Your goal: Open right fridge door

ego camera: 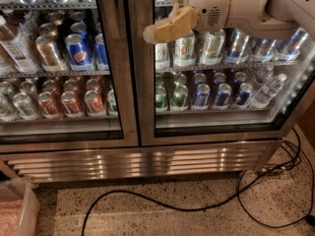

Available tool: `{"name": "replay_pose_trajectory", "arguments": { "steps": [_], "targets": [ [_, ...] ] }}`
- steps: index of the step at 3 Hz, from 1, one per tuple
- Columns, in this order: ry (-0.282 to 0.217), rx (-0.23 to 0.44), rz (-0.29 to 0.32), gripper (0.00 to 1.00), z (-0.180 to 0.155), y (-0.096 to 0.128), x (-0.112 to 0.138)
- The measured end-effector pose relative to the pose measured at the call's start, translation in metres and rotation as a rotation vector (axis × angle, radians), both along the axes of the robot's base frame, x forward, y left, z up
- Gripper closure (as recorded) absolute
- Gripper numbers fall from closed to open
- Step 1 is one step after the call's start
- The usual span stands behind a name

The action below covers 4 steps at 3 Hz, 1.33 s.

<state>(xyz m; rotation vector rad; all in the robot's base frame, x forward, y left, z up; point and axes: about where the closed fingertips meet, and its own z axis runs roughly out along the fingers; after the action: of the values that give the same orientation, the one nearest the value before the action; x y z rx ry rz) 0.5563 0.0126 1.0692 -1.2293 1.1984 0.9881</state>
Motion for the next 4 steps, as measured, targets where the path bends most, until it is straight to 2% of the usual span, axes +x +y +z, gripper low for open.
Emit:
{"name": "replay_pose_trajectory", "arguments": {
  "steps": [3, 4],
  "targets": [
    [0.138, 0.097, 0.148, 0.0, -0.042, 0.03, 0.009],
    [0.148, 0.102, 0.157, 0.0, -0.043, 0.03, 0.011]
  ]
}}
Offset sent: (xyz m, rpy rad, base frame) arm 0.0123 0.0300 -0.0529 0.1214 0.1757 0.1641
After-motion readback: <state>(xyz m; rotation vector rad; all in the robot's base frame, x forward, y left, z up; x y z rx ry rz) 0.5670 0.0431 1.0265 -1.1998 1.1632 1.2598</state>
